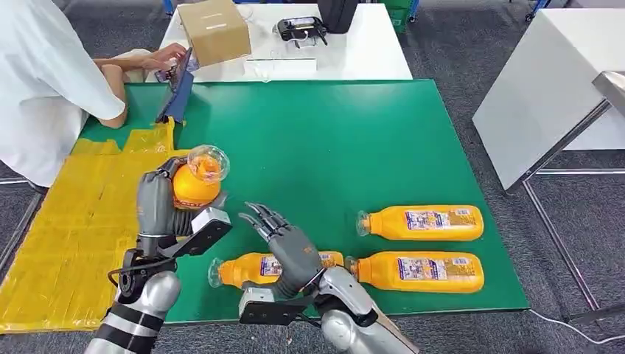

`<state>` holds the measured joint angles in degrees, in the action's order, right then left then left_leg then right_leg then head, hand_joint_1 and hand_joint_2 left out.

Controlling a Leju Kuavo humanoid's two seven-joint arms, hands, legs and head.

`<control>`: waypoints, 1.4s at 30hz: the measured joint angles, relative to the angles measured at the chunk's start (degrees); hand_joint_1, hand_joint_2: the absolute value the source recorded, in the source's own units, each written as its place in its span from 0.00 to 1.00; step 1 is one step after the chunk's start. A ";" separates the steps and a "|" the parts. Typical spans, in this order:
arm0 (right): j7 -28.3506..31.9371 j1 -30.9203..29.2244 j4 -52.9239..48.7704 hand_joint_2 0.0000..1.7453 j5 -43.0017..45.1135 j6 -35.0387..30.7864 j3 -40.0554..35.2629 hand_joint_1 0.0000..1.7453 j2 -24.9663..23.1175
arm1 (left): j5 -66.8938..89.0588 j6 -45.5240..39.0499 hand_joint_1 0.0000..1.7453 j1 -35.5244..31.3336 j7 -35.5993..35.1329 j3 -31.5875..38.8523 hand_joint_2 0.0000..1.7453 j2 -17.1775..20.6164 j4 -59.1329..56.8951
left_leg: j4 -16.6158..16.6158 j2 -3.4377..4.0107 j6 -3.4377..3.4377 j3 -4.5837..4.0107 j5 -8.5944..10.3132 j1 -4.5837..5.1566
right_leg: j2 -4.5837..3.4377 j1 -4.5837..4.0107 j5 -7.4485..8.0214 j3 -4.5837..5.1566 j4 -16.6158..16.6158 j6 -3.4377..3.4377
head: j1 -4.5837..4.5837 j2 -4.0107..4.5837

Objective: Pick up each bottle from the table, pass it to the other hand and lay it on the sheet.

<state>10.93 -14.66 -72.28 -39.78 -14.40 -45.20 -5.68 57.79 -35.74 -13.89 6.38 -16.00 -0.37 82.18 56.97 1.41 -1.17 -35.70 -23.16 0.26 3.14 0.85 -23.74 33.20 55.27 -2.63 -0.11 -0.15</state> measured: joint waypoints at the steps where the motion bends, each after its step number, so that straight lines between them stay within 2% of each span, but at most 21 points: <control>1: -0.09 0.05 -0.28 1.00 -0.72 -0.06 0.00 0.00 0.07 | 2.01 -0.43 1.00 -0.19 -1.17 0.13 1.00 0.04 -0.22 | 0.00 0.01 0.00 0.00 -0.01 0.00 | 0.00 0.00 0.00 0.01 0.00 0.00 | 0.04 0.00; 6: -0.24 0.11 -2.27 1.00 -3.00 0.88 0.00 0.00 1.27 | 28.16 -2.67 1.00 -5.51 -14.74 3.46 1.00 2.41 -5.23 | 0.00 -0.01 0.00 -0.04 0.00 0.00 | 0.00 0.00 0.00 0.02 0.00 0.01 | 0.00 0.00; 7: -0.72 0.10 -2.55 0.00 -3.93 1.29 0.00 0.00 1.53 | 30.51 -2.58 1.00 -6.92 -18.01 3.57 1.00 3.72 -6.68 | 0.00 0.00 0.00 -0.02 0.00 0.00 | -0.03 -0.01 0.00 0.05 0.00 0.01 | 0.00 0.00; 9: -2.09 0.06 -2.69 0.00 -6.79 1.92 -0.02 0.00 2.05 | 31.58 -1.58 1.00 -10.44 -26.53 1.52 1.00 7.33 -10.35 | 0.00 0.07 0.07 -0.01 0.05 -0.04 | -0.07 -0.05 0.01 0.09 0.00 0.02 | 0.02 0.00; 12: -3.56 -0.21 -2.64 0.00 -9.99 2.91 -0.42 0.00 2.67 | 31.91 -0.22 1.00 -16.24 -34.76 -4.77 1.00 12.14 -17.34 | 0.00 0.02 0.13 -0.01 0.11 -0.12 | -0.05 -0.08 0.01 0.06 0.04 0.02 | 0.04 0.00; 16: -6.63 -1.71 -1.81 0.00 -13.55 4.48 -2.21 0.00 3.19 | 32.09 0.44 1.00 -21.73 -33.79 -12.33 1.00 14.95 -29.10 | 0.00 0.00 0.11 -0.02 0.13 -0.11 | -0.05 -0.06 0.01 0.00 0.09 0.02 | 0.00 0.00; 18: -9.09 -2.94 -0.57 0.00 -16.30 5.90 -3.49 0.00 3.58 | 31.45 0.28 1.00 -22.74 -28.93 -13.09 1.00 14.76 -35.00 | 0.00 0.05 0.11 -0.02 0.12 -0.07 | -0.09 -0.04 0.01 0.01 0.09 0.02 | 0.00 0.00; 22: -11.72 -5.40 2.54 0.00 -19.45 7.74 -5.73 0.00 4.92 | 31.52 -0.15 1.00 -23.33 -27.56 -13.71 1.00 14.49 -43.44 | 0.01 0.07 0.09 -0.04 0.11 -0.01 | -0.10 0.00 0.02 0.08 0.08 0.00 | -0.02 0.00; 23: -12.30 -5.78 3.25 0.00 -19.91 7.74 -5.88 0.00 5.16 | 31.39 -0.09 0.76 -23.34 -26.78 -13.66 1.00 14.45 -45.15 | 0.01 0.03 0.09 -0.05 0.11 -0.01 | -0.08 0.00 0.02 0.07 0.08 0.00 | 0.00 0.00; 24: -13.11 -6.07 3.82 0.00 -20.45 7.74 -5.95 0.00 5.27 | 30.67 0.11 0.03 -23.32 -25.69 -13.34 1.00 14.34 -46.53 | 0.01 0.02 0.10 -0.05 0.11 -0.01 | -0.07 -0.01 0.02 0.07 0.08 0.00 | 0.02 0.00; 25: -13.98 -6.33 4.39 0.00 -21.02 7.84 -6.01 0.00 5.38 | 29.88 0.41 0.00 -23.31 -24.55 -12.79 1.00 14.12 -47.71 | 0.01 0.03 0.10 -0.06 0.11 -0.02 | -0.08 -0.02 0.02 0.08 0.08 0.00 | 0.00 0.00; 28: -16.24 -7.13 6.42 0.00 -23.01 9.53 -6.53 0.00 5.70 | 27.30 1.40 0.00 -23.27 -21.71 -10.67 1.00 13.23 -50.27 | 0.01 0.04 0.10 -0.06 0.11 -0.03 | -0.08 -0.03 0.02 0.09 0.08 0.00 | -0.02 0.00; 29: -16.66 -7.37 7.28 1.00 -23.45 10.12 -6.80 0.00 5.77 | 26.29 1.60 0.00 -23.24 -20.74 -9.70 1.00 12.83 -50.91 | 0.01 0.04 0.10 -0.06 0.11 -0.03 | -0.08 -0.03 0.01 0.09 0.08 0.01 | 0.04 0.00; 32: -17.84 -7.87 10.17 1.00 -24.59 11.54 -7.17 0.00 5.75 | 20.27 2.38 0.00 -23.10 -15.73 -6.09 1.00 11.54 -52.06 | 0.01 0.02 0.10 -0.07 0.11 -0.03 | -0.07 -0.03 0.01 0.08 0.08 0.01 | 0.02 0.00; 36: -18.91 -8.47 14.16 1.00 -25.35 12.31 -7.28 0.00 5.31 | 6.37 2.49 0.00 -22.44 -4.71 1.61 1.00 8.87 -51.28 | 0.01 0.05 0.10 -0.05 0.11 -0.02 | -0.09 -0.02 0.02 0.06 0.08 0.00 | -0.02 0.00; 40: -18.95 -9.33 16.20 1.00 -25.42 12.31 -7.32 0.00 4.72 | 3.82 3.37 0.00 -22.28 -2.49 6.45 1.00 7.19 -49.90 | 0.01 0.06 0.09 0.05 0.11 -0.02 | -0.10 -0.02 0.02 0.01 0.06 0.01 | 0.02 0.00; 42: -18.95 -9.65 17.01 1.00 -25.38 12.61 -7.34 0.00 4.57 | -1.20 4.49 0.00 -21.63 1.24 8.16 1.00 6.45 -48.56 | 0.01 0.07 0.10 0.10 0.11 -0.03 | -0.10 -0.02 0.02 -0.02 0.06 0.01 | 0.02 0.00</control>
<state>-8.02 -24.31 -55.27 -65.16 -1.79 -52.54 -1.11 56.59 -31.25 -35.52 7.62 -7.84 6.07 33.62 56.97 1.47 -1.07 -35.60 -23.05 0.23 3.04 0.83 -23.72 33.18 55.33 -2.62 -0.09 -0.15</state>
